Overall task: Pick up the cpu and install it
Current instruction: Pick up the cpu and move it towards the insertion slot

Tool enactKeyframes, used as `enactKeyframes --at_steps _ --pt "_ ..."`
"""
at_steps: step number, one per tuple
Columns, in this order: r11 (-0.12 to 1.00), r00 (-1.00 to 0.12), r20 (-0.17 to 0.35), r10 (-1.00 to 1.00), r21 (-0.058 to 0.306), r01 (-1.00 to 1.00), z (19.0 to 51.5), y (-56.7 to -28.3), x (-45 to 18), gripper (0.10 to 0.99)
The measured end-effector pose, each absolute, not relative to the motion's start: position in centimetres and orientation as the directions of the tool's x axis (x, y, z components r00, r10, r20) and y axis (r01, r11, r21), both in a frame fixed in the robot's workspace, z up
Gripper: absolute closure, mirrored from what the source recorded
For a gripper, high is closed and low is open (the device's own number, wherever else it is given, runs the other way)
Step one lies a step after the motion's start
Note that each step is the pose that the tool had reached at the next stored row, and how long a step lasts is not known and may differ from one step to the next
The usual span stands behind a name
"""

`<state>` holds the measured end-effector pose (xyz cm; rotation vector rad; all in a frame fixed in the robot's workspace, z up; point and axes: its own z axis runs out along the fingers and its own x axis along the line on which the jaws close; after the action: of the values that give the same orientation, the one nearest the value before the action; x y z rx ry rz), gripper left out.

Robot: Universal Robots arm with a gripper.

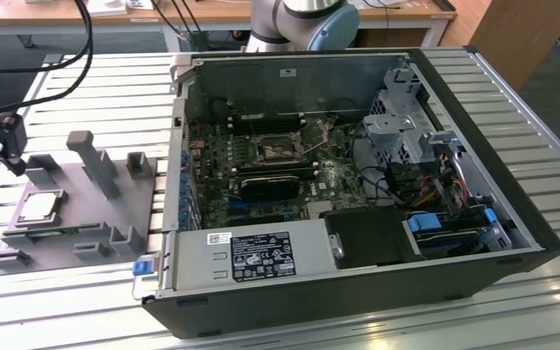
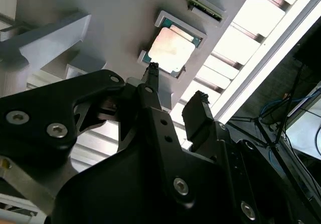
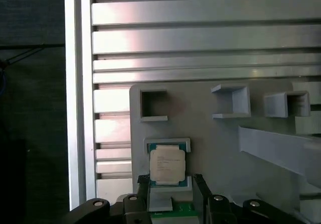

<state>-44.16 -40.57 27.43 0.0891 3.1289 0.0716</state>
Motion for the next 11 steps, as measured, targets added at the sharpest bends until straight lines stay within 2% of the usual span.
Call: enactKeyframes --at_steps 11 --pt "0.998 -0.999 -0.009 0.052 0.046 0.052 26.79 -40.59 -44.16 0.616"
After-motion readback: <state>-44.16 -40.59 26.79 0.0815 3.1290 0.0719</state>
